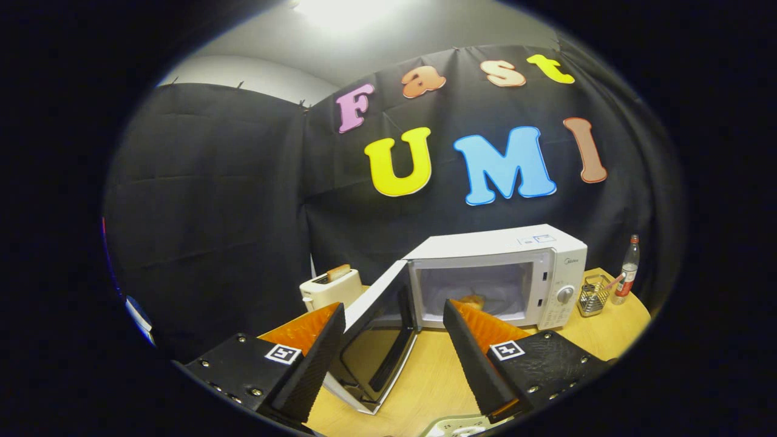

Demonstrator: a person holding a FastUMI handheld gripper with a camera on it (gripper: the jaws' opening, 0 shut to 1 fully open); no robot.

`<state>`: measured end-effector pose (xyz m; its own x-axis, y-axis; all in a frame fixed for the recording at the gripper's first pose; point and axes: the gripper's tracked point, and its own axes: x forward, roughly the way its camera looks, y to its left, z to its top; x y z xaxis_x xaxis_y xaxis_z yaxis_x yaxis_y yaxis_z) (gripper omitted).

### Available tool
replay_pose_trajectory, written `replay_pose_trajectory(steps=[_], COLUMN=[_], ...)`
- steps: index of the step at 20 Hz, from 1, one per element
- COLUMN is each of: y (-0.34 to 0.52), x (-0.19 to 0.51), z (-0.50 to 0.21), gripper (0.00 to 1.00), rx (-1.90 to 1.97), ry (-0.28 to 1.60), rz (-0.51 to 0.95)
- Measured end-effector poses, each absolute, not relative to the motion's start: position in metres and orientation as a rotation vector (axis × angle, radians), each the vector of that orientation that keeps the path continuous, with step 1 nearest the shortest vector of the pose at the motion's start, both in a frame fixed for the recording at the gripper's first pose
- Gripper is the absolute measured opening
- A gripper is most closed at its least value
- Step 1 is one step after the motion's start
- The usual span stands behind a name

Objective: Open the microwave, put the food inside, and close the microwave door.

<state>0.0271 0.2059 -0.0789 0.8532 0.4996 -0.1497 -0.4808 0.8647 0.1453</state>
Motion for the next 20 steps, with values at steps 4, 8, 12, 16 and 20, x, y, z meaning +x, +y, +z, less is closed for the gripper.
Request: replay_pose_trajectory(steps=[4, 8, 12, 16, 20], y=[0.244, 0.284, 0.319, 0.347, 0.354], x=[-0.003, -0.030, -0.048, -0.059, -0.047], z=[-0.077, -0.077, -0.081, -0.098, -0.126], gripper=[0.97, 0.97, 0.98, 0.94, 0.88], rx=[0.089, 0.083, 0.074, 0.076, 0.067], ry=[0.181, 0.192, 0.202, 0.252, 0.335], rz=[0.612, 0.713, 0.798, 0.863, 0.876])
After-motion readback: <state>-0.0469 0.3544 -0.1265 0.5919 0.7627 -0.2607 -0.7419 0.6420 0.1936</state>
